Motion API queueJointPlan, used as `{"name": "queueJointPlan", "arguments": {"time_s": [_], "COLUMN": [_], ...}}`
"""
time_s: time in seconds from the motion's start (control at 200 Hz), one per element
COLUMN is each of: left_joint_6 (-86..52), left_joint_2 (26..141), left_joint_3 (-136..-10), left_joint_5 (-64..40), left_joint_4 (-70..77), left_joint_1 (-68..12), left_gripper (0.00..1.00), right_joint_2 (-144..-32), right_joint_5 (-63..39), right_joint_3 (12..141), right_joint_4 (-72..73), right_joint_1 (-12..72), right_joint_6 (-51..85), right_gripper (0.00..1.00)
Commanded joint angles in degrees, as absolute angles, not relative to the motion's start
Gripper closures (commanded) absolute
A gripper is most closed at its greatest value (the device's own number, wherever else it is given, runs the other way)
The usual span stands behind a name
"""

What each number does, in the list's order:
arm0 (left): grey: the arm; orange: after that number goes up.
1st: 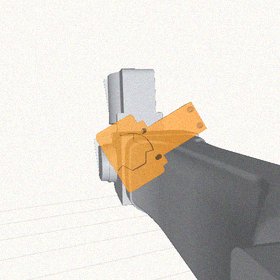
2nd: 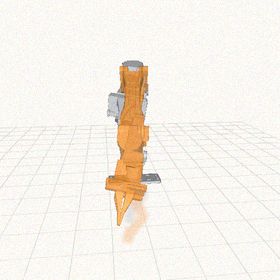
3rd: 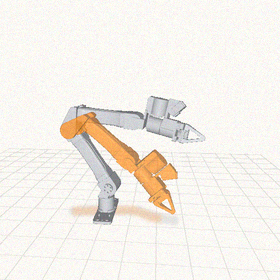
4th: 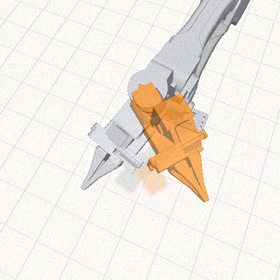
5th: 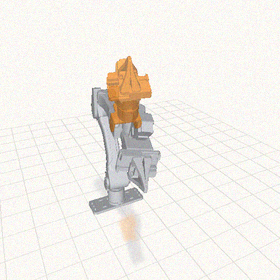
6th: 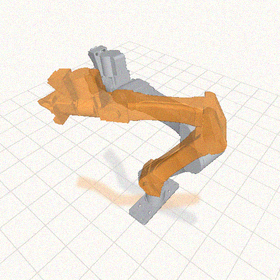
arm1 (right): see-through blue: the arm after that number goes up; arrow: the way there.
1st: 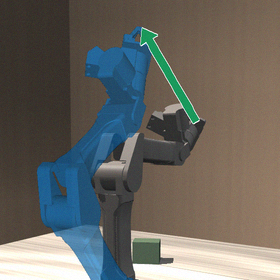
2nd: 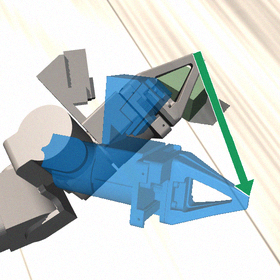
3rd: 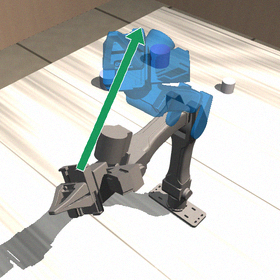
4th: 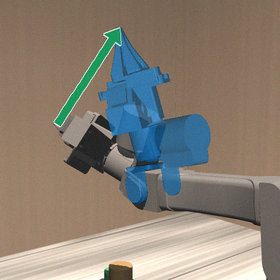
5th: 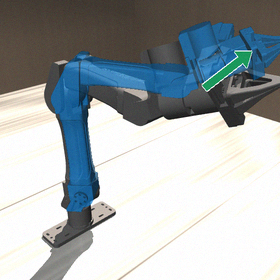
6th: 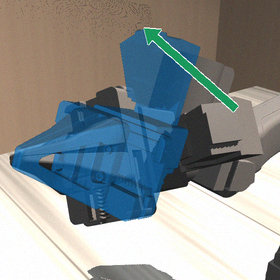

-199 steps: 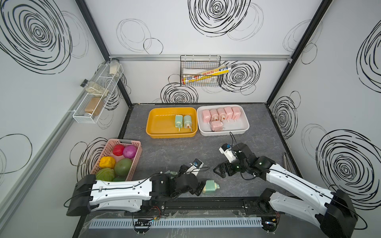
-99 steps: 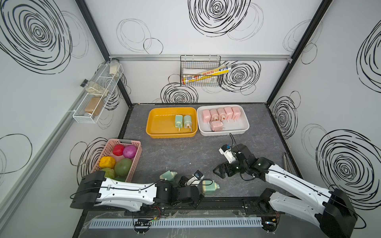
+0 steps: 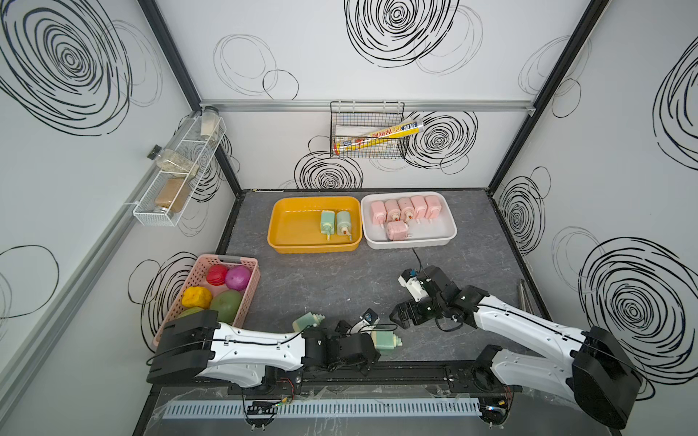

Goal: Place the pencil sharpeners by color into the storage box
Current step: Adjust the pencil sharpener at the center of the board.

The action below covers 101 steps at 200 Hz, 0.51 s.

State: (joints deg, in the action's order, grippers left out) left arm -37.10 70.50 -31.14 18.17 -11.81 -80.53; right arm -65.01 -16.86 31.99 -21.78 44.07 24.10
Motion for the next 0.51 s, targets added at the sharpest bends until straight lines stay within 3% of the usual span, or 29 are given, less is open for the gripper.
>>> {"name": "queueJointPlan", "arguments": {"time_s": [0.0, 0.5], "left_joint_6": [-35.9, -34.55], "left_joint_2": [71.7, 70.88], "left_joint_3": [-30.17, -27.91], "left_joint_5": [17.08, 18.19], "left_joint_4": [-8.67, -8.79], "left_joint_1": [-79.25, -73.86], "left_gripper": [0.01, 0.01], "right_joint_2": [-65.39, -63.15], "right_joint_5": [-15.97, -12.98], "right_joint_3": [30.82, 30.19], "right_joint_4": [-20.01, -24.59], "right_joint_1": [45.08, 48.66], "right_joint_6": [26.09, 27.56], "right_gripper": [0.0, 0.0]}}
